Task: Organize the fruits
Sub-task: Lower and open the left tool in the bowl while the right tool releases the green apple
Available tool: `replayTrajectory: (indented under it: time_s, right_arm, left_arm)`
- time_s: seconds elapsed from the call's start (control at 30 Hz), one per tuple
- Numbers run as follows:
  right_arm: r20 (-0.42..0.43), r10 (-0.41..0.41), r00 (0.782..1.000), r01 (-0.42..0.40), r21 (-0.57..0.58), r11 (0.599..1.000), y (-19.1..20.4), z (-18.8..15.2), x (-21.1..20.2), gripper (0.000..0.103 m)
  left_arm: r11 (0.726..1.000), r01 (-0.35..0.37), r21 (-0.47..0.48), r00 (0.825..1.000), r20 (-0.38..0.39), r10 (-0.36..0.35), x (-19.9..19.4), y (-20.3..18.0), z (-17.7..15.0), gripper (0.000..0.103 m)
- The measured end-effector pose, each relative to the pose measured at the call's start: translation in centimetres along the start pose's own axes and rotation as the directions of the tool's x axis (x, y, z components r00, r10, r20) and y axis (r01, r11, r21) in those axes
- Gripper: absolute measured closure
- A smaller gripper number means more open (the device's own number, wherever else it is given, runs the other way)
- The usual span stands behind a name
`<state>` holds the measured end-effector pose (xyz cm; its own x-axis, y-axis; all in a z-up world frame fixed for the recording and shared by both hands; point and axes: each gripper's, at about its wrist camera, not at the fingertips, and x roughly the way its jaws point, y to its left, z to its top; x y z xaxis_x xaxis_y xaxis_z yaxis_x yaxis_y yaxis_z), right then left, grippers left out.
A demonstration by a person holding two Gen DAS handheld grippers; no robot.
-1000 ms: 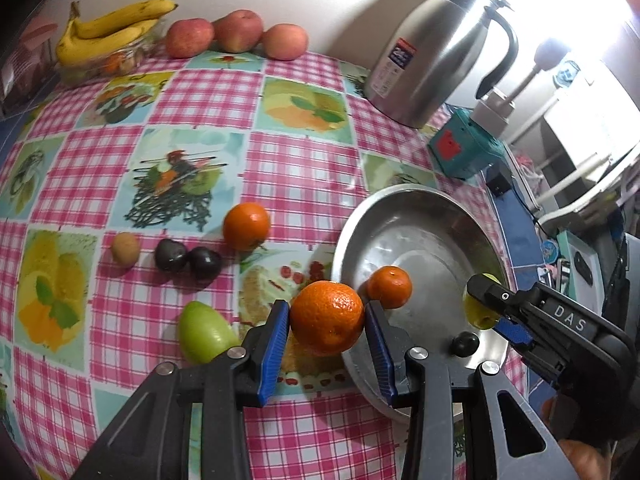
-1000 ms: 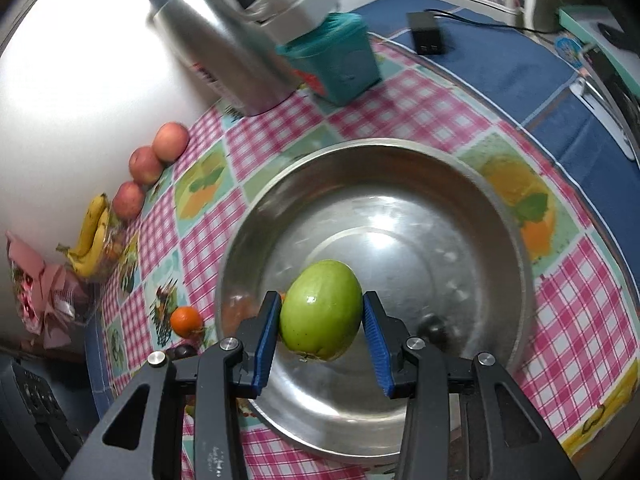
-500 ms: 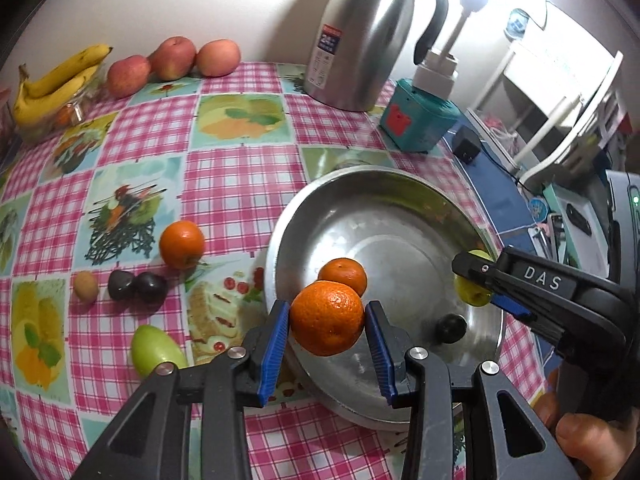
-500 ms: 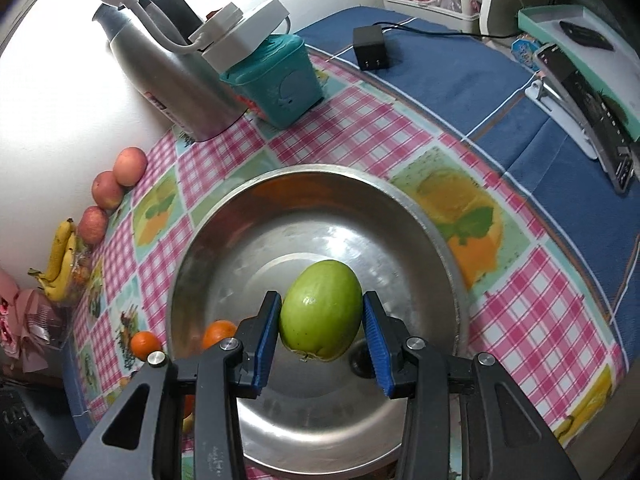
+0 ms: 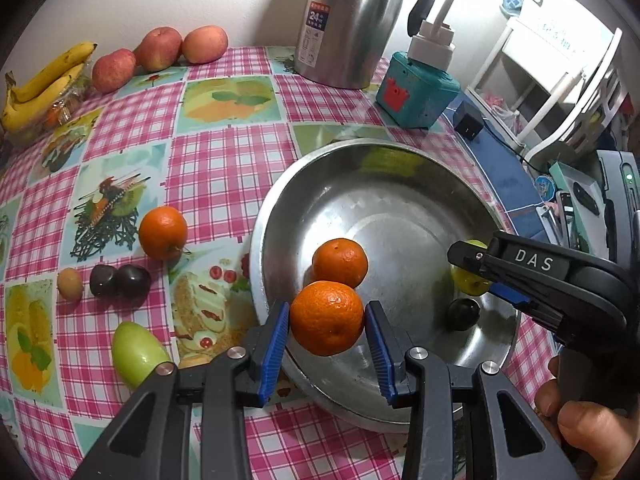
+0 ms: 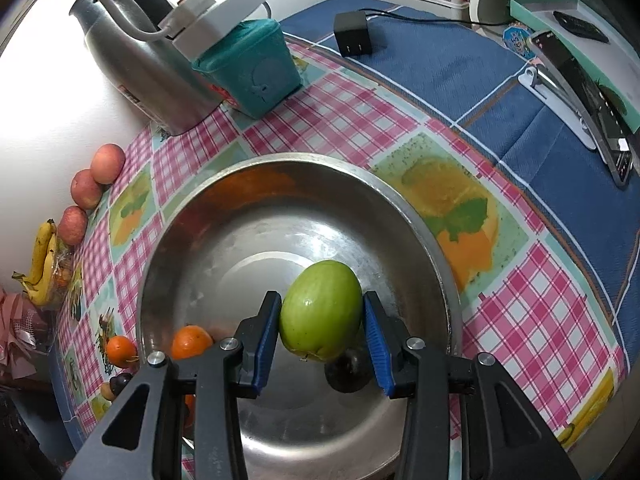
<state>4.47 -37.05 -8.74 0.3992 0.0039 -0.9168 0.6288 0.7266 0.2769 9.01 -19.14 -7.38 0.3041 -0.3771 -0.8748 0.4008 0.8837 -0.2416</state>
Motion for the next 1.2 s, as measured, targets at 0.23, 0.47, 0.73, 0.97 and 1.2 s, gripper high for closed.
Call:
replayTrajectory:
  time_s: [0.23,0.47,0.73,0.97,1.2]
  right_arm:
    - [-0.018,-0.010,1.000,0.010,0.004,1.000,0.0,0.1,0.6,0.060]
    - [-0.025,-0.012,1.000,0.012,0.006,1.000,0.2,0.2,0.8,0.060]
    - [-0.044,-0.017,0.999,0.016,-0.014,1.000,0.5,0.2,1.3,0.060]
    - [-0.055,-0.049,0.997,0.046,-0.064,0.997,1.1,0.3,1.8,0.059]
    - [-0.054,-0.077,0.996,0.071,-0.101,0.992,1.8,0.4,2.0,0.059]
  left_arm:
    - [1.000,-0.004,0.013,1.000,-0.009,0.004,0.3,-0.2,-0.1,0.062]
    - [1.000,-0.004,0.022,1.000,-0.017,0.004,0.6,-0.4,-0.1,0.061]
    - [0.999,-0.001,0.035,1.000,-0.030,0.002,1.0,-0.6,-0.2,0.061]
    - [0.999,0.009,0.049,0.999,-0.049,-0.006,1.3,-0.8,-0.5,0.060]
    - [0.999,0.011,0.051,0.999,-0.049,-0.009,1.4,-1.1,-0.3,0.055]
